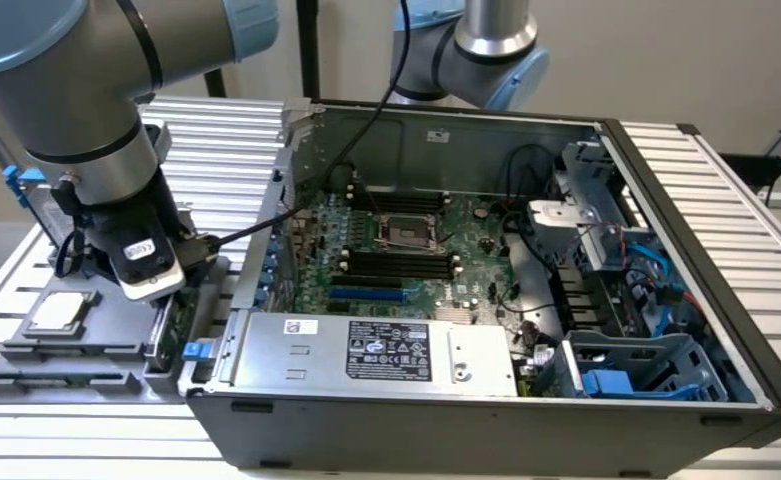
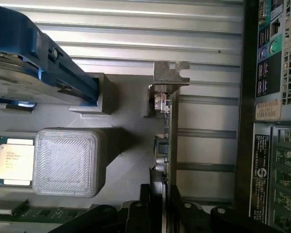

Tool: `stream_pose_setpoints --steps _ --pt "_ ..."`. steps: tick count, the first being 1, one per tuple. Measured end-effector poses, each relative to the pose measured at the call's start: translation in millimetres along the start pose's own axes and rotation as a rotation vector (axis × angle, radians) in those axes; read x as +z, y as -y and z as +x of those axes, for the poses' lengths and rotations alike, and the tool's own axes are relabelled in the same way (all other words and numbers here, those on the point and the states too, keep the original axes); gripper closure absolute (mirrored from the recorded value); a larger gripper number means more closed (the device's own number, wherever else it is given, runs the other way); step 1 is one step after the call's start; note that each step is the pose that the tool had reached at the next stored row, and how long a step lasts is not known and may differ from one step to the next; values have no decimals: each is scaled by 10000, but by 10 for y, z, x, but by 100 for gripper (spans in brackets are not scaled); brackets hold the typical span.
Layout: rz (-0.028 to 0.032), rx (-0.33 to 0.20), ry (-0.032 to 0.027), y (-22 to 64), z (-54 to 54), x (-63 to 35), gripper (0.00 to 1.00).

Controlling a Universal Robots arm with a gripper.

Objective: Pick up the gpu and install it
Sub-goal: 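Pick up the gpu and move the gpu toward the slot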

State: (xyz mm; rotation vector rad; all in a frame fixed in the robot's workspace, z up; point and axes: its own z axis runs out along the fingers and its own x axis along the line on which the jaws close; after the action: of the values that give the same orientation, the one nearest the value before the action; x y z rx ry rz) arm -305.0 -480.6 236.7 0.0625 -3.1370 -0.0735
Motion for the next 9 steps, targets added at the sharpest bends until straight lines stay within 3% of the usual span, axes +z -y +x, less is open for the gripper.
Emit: stream_pose_setpoints --steps 9 --pt "-1 1 -37 -5 0 -115 73"
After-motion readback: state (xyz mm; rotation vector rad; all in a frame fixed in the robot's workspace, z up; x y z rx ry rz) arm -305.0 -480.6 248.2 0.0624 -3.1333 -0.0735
